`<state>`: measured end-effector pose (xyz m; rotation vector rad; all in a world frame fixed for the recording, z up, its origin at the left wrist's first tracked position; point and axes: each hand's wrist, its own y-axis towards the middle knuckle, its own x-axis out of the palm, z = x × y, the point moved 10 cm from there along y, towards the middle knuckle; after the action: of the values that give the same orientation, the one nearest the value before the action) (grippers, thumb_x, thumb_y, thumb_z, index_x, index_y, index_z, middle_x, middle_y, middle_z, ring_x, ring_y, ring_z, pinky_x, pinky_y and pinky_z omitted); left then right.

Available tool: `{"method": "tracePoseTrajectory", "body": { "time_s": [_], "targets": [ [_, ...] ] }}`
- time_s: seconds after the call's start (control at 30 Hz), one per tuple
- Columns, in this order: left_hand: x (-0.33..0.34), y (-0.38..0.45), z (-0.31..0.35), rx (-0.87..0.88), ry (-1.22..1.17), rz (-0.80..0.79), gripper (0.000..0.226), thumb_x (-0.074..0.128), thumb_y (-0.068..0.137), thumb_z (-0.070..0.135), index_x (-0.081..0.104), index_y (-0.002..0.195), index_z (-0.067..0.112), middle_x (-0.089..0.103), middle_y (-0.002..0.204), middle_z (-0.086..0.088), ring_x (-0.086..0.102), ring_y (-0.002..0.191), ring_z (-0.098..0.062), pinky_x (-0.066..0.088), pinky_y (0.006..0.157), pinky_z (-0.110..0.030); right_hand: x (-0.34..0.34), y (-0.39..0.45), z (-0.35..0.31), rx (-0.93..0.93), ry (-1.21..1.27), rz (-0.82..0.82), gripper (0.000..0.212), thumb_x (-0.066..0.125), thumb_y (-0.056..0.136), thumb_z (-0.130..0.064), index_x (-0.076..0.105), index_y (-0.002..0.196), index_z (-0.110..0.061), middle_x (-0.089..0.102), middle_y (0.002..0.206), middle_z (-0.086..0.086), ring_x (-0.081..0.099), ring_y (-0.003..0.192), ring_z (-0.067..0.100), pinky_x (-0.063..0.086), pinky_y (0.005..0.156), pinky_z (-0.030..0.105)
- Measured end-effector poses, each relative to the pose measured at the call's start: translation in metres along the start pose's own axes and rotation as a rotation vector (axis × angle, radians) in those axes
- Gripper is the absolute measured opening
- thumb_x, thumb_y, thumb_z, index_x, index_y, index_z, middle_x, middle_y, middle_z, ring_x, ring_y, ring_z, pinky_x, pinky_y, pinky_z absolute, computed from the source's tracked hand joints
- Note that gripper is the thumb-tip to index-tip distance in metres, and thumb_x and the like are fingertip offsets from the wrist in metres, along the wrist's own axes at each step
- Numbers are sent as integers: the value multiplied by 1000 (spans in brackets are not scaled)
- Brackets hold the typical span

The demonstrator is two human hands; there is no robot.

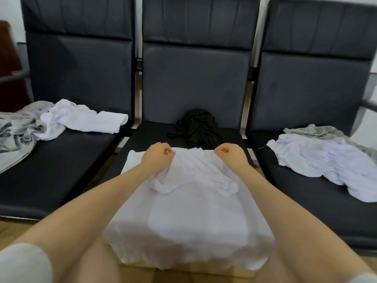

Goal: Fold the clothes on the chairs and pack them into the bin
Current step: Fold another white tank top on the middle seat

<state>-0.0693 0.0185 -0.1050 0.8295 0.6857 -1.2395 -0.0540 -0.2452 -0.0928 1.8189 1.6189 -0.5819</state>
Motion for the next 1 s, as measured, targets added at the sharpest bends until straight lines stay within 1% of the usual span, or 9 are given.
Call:
{"method": "tracePoseTrajectory", "body": {
  "time_s": [0.13,0.27,0.33,0.4,0.53,0.67,0.77,0.9,1.0],
  "targets": [
    [13,9,-4,-126,72,-48,26,60,86,47,60,96,23,60,91,7,58,89,-16,44,72,-29,29,8,-11,-75,-113,-112,21,54,90,-17,73,95,-10,68,96,3,58,95,20,48,78,33],
    [20,13,-6,-187,4,-63,25,59,87,33,53,69,18,53,72,2,52,72,-19,40,65,-28,40,16,-6,21,-155,-112,33,58,90,-34,68,76,-6,64,74,7,53,87,16,40,61,29],
    [20,14,-8,-197,-73,-57,31,56,88,26,43,61,16,44,65,1,45,66,-19,36,62,-28,43,18,-5,84,-163,-111,43,58,88,-39,49,54,-15,49,56,2,46,68,15,33,55,27],
    [15,14,-9,-190,-152,-17,31,53,86,22,37,60,16,38,64,-1,39,63,-18,31,59,-29,49,18,-9,123,-178,-116,48,58,86,-38,31,51,-20,35,51,-3,37,57,16,30,55,28],
    [4,12,-19,-183,-180,39,29,52,85,19,35,61,16,34,64,-4,34,62,-19,27,57,-31,58,19,-10,192,-84,-98,39,55,87,-29,35,54,-20,41,59,-4,43,61,18,36,63,29],
    [-3,14,-37,-205,-71,39,34,53,87,20,34,58,17,35,60,0,39,64,-20,30,58,-30,30,21,13,221,-63,78,29,49,89,-20,45,60,-17,48,69,1,48,82,26,39,71,33],
    [2,18,-41,-154,101,-43,11,57,87,27,57,83,17,54,91,-4,49,95,-25,42,77,-35,20,18,25,125,-442,68,16,50,88,-23,64,90,-16,55,101,5,45,109,28,39,89,37],
    [2,29,-30,-21,175,8,67,62,85,47,39,140,19,39,141,-7,31,132,-27,31,103,-42,16,24,28,24,-390,16,28,52,92,-41,66,110,-25,60,116,0,46,117,25,34,96,39],
    [15,37,-35,-14,276,-113,69,57,85,57,40,142,21,35,147,-5,27,137,-27,22,110,-46,21,26,26,6,-398,-36,43,44,89,-62,72,101,-31,67,100,-5,53,108,23,34,95,41]
  ]
}}
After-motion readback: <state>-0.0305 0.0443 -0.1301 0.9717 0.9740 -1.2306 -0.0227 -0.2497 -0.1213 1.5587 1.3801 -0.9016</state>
